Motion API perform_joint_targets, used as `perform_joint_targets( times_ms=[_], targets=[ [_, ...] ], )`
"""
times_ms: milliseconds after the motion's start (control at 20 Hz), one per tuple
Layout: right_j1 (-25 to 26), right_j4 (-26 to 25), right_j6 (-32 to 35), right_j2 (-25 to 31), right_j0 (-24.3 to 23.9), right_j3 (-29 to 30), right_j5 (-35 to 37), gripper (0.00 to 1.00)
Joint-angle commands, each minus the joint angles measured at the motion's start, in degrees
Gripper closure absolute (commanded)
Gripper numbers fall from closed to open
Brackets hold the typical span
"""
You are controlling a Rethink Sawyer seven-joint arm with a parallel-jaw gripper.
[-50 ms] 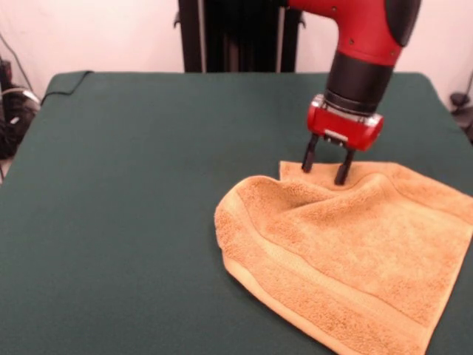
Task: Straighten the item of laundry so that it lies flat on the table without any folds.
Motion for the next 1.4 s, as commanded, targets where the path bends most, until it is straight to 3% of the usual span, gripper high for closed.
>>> perform_joint_targets(
  times_ms=[50, 350, 750, 900, 1000, 1250, 1400],
  targets=[
    [0.04, 6.38, 11.05, -2.09, 2.79, -7.81, 3.53, 0.0],
    [1.23, 9.02, 13.63, 1.68, 2.75, -7.11, 4.25, 0.0],
    [7.98, 21.73, 20.54, -6.31, 12.97, -10.84, 12.3, 0.0],
    [6.24, 19.93, 19.24, -6.41, 11.52, -11.58, 20.63, 0.0],
    [2.96, 18.38, 15.77, -1.51, 7.3, -9.2, 23.62, 0.0],
    [1.32, 19.92, 14.68, 4.33, 2.65, -4.41, 23.11, 0.0],
    [1.3, 19.59, 15.21, 4.1, 1.66, -4.69, 25.2, 0.0]
  ],
)
